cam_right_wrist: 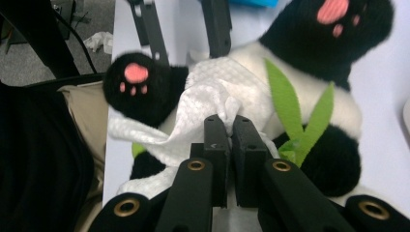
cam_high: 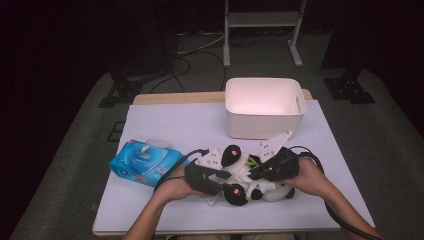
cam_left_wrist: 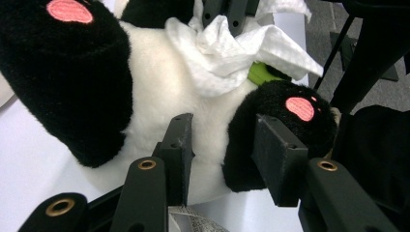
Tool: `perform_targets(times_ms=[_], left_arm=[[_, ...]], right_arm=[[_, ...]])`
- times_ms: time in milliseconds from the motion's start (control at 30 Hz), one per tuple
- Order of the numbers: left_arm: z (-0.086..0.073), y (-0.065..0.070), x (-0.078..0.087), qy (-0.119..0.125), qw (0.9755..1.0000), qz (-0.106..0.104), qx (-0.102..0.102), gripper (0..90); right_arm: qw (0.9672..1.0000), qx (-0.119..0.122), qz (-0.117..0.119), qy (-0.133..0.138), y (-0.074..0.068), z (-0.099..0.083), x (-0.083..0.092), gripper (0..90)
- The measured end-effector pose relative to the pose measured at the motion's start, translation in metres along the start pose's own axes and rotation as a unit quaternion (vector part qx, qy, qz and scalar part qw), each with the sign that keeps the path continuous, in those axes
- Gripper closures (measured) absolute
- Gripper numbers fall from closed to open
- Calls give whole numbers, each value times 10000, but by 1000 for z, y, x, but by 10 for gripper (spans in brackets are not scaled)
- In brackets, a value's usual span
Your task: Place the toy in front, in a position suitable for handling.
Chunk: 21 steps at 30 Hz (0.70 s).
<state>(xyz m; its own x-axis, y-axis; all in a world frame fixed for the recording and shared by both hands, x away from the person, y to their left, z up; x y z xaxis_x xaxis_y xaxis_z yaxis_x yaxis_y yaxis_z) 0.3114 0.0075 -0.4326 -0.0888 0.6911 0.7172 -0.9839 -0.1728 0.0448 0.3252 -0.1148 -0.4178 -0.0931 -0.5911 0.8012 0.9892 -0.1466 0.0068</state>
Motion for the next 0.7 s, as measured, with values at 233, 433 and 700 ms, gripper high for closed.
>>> perform_targets(times_ms=[233, 433, 700], left_arm=[[0, 5, -2, -41, 9999, 20, -143, 591], [-2, 5, -2, -11, 9999, -3, -125, 592], [1, -4, 5, 51, 9997, 236, -104, 564]], right_arm=[[9997, 179, -84, -106, 3, 22, -5, 854], [9994, 207, -227, -176, 12, 31, -6, 854], [9998, 10, 20, -187, 10, 19, -11, 853]])
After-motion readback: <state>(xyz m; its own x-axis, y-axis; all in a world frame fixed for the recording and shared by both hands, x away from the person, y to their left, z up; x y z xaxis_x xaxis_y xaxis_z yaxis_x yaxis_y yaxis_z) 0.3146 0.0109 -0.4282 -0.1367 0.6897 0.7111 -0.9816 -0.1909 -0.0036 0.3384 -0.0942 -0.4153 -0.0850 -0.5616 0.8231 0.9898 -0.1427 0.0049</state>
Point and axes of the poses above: each handheld gripper's, and its own axes: x roughly backward along the jaws, z roughly out of its top, y roughly to its right, the point moved 9 cm from there along -x, roughly forward along the jaws, and after that the axes turned 4 degrees about -y, right-handed, at the moved point
